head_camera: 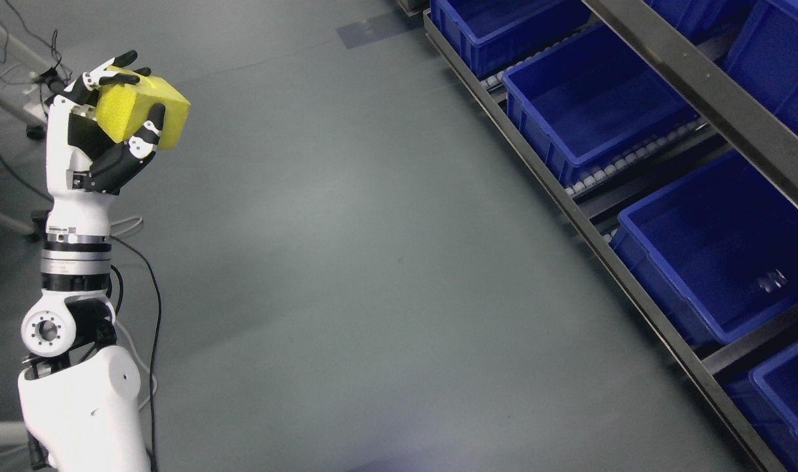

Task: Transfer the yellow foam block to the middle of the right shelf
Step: 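Hold the cube in the left hand while turning toward the blue bins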

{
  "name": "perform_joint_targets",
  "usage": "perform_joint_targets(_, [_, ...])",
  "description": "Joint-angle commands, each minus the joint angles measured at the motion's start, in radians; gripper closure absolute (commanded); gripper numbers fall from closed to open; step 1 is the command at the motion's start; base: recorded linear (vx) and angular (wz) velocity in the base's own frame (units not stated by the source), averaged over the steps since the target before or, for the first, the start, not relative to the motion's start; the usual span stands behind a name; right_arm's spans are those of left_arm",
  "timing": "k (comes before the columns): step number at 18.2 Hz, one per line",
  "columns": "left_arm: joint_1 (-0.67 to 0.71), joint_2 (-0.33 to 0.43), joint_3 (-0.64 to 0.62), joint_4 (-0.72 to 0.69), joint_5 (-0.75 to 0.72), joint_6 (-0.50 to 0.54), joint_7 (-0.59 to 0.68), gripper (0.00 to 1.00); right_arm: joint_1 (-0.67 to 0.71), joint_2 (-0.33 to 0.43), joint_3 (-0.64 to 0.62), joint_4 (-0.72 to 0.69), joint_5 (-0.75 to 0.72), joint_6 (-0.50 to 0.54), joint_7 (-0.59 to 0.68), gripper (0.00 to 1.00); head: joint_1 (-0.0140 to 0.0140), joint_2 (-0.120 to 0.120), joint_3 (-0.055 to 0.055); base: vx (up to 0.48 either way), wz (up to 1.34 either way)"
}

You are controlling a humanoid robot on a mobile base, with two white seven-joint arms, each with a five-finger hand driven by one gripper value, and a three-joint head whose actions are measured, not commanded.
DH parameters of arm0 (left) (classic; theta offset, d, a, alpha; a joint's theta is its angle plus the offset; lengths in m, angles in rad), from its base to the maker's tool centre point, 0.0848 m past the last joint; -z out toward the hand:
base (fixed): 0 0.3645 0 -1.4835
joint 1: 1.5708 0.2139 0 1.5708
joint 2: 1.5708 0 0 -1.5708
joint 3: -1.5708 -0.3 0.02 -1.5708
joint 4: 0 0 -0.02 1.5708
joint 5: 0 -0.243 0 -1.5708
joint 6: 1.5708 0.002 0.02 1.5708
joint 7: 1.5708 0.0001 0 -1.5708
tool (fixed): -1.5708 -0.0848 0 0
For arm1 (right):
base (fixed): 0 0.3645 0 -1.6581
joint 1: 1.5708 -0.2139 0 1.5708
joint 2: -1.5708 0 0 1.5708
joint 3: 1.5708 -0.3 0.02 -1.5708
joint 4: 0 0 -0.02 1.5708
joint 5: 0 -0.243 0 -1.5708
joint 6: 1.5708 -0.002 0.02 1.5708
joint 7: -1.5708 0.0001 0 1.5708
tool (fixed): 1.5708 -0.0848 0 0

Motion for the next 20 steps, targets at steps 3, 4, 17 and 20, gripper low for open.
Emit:
perform_joint_targets(3, [0.0, 0.017, -0.002, 0.0, -0.005, 0.005, 0.001, 1.0, 0.002, -0.017, 0.0, -0.017, 0.003, 0.0, 0.0, 0.0, 0.0, 0.0, 0.0, 0.663, -0.22])
perform_joint_targets(4, [-0.002, 0.017, -0.005, 0.0, -0.005, 0.005, 0.001, 1.0, 0.002, -0.017, 0.0, -0.017, 0.003, 0.0, 0.0, 0.0, 0.0, 0.0, 0.0, 0.665, -0.23])
perform_joint_targets(17, [-0.009, 0.017, -0.026, -0.004, -0.005, 0.005, -0.002, 1.0, 0.002, -0.017, 0.0, -0.017, 0.003, 0.0, 0.0, 0.0, 0.0, 0.0, 0.0, 0.574, -0.55])
perform_joint_targets(20, [-0.017, 0.017, -0.028, -0.009, -0.005, 0.005, -0.006, 1.0, 0.002, -0.017, 0.0, -0.017, 0.003, 0.0, 0.0, 0.0, 0.0, 0.0, 0.0, 0.307, -0.85])
